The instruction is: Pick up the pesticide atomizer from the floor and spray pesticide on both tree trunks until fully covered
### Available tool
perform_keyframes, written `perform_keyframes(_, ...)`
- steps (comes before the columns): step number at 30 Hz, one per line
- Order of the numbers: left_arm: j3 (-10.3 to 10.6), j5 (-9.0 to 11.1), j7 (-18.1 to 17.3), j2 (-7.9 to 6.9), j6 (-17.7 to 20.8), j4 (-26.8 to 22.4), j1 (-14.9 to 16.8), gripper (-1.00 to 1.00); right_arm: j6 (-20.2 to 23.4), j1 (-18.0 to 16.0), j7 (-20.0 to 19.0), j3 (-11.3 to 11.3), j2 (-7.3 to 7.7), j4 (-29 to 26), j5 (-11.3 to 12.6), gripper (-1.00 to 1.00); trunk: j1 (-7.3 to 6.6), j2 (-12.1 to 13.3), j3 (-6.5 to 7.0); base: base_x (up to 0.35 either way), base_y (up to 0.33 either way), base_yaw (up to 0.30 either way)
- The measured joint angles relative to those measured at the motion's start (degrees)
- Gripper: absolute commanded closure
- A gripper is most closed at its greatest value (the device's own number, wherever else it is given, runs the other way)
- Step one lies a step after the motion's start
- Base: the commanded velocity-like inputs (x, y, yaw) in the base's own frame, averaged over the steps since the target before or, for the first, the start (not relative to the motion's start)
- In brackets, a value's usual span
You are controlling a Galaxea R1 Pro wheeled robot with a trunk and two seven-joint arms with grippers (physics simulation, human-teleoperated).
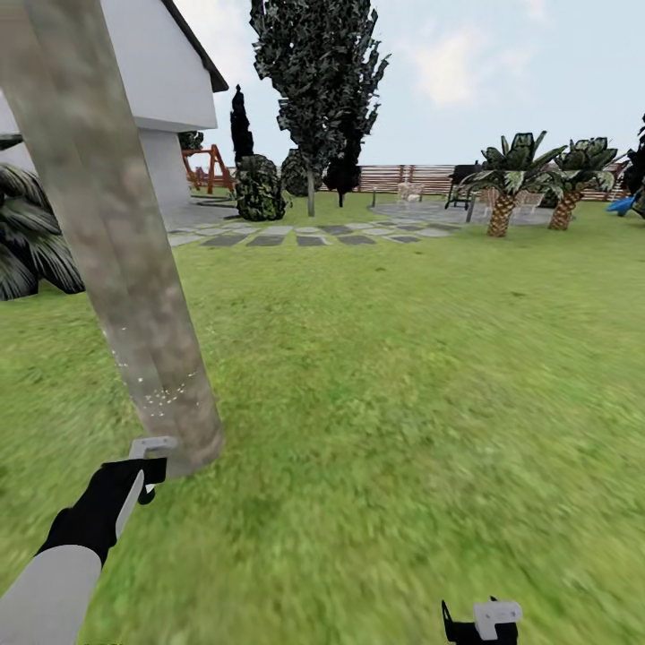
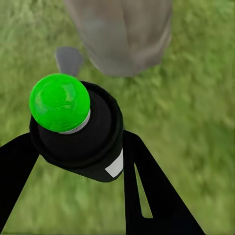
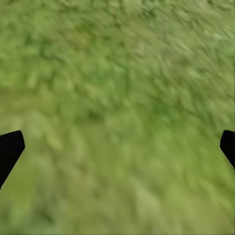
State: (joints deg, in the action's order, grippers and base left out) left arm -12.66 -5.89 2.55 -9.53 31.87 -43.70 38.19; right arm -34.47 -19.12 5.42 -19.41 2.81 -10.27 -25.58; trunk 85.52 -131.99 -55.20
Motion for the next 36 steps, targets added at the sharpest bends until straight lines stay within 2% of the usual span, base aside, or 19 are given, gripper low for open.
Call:
perform_keyframes(12, 0.0, 0.0, 0.0, 0.0, 0.0, 0.0, 0.0, 1.0, 0.0, 0.0, 0.0, 0.0, 0.0, 0.0, 0.0, -1.0, 0.02, 0.0, 0.0, 0.069, -0.262, 0.272)
perform_keyframes(24, -0.1, 0.0, 0.0, 0.01, 0.0, 0.0, 0.0, 1.0, 0.0, 0.1, 0.0, 0.0, 0.08, -0.1, 0.0, -1.0, 0.03, 0.0, 0.0, -0.015, -0.267, 0.052)
perform_keyframes(29, -0.2, 0.3, -0.1, 0.04, 0.0, -0.1, 0.0, 1.0, 0.0, 0.0, 0.1, 0.0, 0.05, -0.1, 0.1, -1.0, 0.02, 0.0, 0.0, -0.06, -0.072, 0.184)
perform_keyframes(33, 0.3, 0.4, -1.1, 0.42, 0.3, -0.8, 1.1, 1.0, 0.0, 0.0, 0.1, -0.1, 0.24, -0.1, 0.1, -1.0, 0.02, 0.0, 0.0, -0.001, -0.001, 0.006)
perform_keyframes(36, 0.2, 0.2, -1.8, -0.08, 0.7, -0.7, 2.7, 1.0, 0.0, 0.1, 0.1, -0.1, 0.25, -0.1, 0.1, -1.0, 0.02, 0.0, 0.0, 0.0, 0.0, 0.0)
